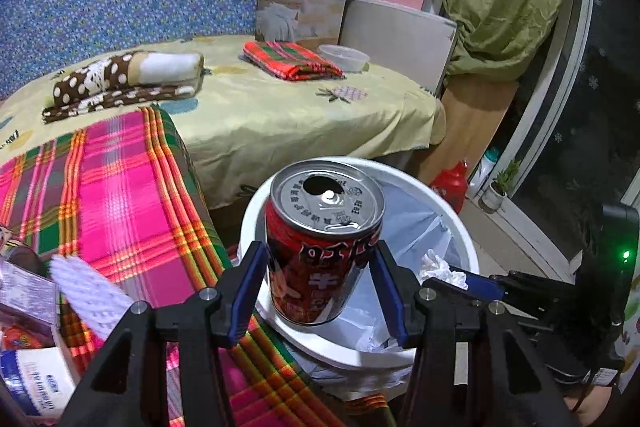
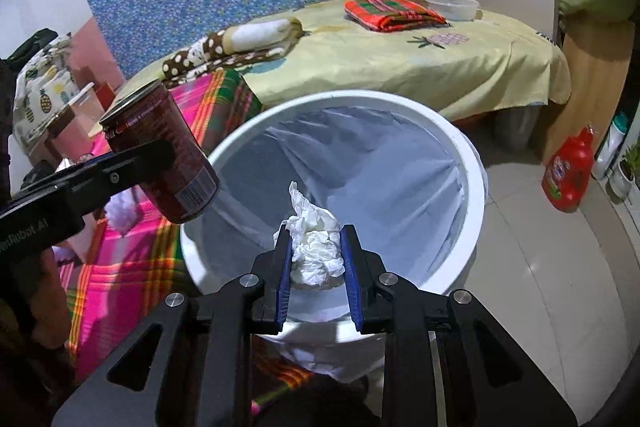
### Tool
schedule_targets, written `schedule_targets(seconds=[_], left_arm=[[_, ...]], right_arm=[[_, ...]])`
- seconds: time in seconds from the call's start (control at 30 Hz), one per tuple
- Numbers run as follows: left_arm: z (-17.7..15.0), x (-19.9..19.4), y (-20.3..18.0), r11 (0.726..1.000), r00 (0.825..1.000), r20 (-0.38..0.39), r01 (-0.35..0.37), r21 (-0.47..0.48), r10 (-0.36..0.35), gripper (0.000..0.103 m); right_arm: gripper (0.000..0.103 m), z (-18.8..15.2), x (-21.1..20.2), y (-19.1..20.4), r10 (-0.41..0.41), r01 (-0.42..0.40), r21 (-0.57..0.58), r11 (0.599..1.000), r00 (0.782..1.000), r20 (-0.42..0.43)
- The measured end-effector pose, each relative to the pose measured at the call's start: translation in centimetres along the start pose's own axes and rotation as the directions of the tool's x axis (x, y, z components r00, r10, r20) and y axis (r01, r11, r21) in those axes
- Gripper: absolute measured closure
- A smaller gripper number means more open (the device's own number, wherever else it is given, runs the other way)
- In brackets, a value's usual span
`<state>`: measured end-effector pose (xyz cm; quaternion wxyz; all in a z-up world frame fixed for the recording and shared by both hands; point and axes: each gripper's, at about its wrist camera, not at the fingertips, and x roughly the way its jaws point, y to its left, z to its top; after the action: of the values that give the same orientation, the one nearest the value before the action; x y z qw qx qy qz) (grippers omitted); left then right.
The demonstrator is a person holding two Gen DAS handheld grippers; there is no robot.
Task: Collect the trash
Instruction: 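Carry the can and tissue over the white bin and release both, then move both grippers back over the items on the cloth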
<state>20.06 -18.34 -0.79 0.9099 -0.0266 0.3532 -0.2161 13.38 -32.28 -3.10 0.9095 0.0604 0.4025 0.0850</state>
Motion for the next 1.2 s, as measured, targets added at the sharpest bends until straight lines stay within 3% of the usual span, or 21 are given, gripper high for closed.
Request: schedule_targets(seconds=[0.17,0.47,0.8,1.2], left_arm=[[-0.3,1.2,-0.1,1.0,1.0,-0.024,0.002,0.008,-0.002,0.047],[-0.2,1.8,0.1,1.0,0.999,-0.045,0.018,0.003,-0.018,0.043],[-0.4,0.3,0.7,0.999,0.999,-0.023,0.025,-0.025,-0.025,0.04],[-2.6,-4.5,2.5,0.997,0.999,0.018,-0.046,-0.066,0.047,0.04]], right_arm=[[0.075,0.0,0.7,-0.1,-0.009,0.009,0.0,1.0,0.999,-0.035],[0.046,-0.1,0.6,-0.3,-0.014,0.014,0.005,1.0,0.999,-0.036],[0.045,-0.2,-1.0,0.1,-0.015,0.015,0.005,1.0,1.0,0.011],[0.045,-0.5,-2.9,2.7,0.045,-0.043,-0.031,0.999,0.997,0.068]])
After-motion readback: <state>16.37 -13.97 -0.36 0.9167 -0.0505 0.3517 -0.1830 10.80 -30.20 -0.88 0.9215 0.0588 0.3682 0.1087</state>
